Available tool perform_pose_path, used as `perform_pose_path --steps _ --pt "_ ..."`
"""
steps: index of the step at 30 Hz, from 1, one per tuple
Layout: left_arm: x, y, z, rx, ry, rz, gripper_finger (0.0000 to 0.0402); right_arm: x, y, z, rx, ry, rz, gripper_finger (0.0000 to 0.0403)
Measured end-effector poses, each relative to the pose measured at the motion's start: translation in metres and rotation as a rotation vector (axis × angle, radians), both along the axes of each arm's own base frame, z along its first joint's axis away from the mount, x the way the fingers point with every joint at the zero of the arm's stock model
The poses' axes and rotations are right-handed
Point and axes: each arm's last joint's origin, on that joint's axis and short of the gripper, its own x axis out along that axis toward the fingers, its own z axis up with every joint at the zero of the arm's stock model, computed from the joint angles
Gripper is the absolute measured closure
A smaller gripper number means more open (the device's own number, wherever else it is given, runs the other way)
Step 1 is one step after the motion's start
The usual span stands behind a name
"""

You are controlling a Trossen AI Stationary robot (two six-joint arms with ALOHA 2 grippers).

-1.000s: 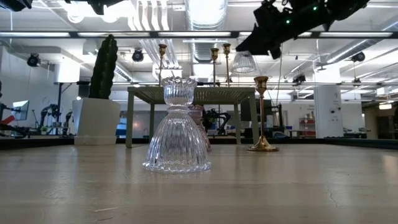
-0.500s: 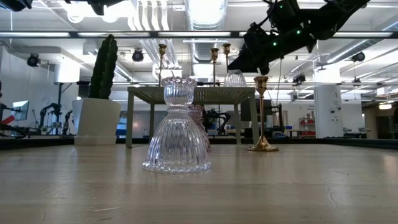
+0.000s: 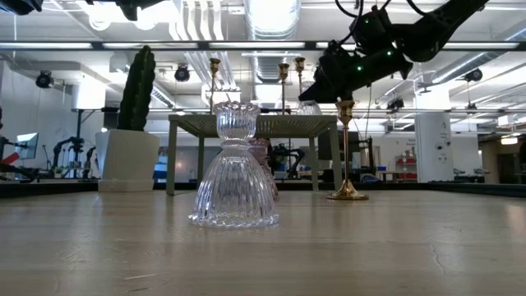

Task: Pick & Place candle stick holders
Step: Put the transparent candle holder on the shelf

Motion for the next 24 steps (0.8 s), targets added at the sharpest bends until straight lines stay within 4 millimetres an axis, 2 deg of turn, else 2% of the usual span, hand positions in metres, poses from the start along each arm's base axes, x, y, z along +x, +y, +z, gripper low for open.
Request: perform_pose_path --steps 17,19,24 --pt "0.0 0.0 0.0 -0.007 -0.002 -0.002 0.0275 -0.0031 -0.0048 -0.0005 0.023 -0.005 -0.026 0.0287" --pt "0.0 0.0 0.0 -0.007 -0.003 -0.002 0.0275 -0.0031 -0.0048 -0.0006 0.026 -0.005 -0.027 0.026" --pt "0.0 0.0 0.0 -0.007 -0.003 -0.002 0.0275 -0.0033 -0.0045 -0.0027 0.067 -0.008 -0.038 0.0163"
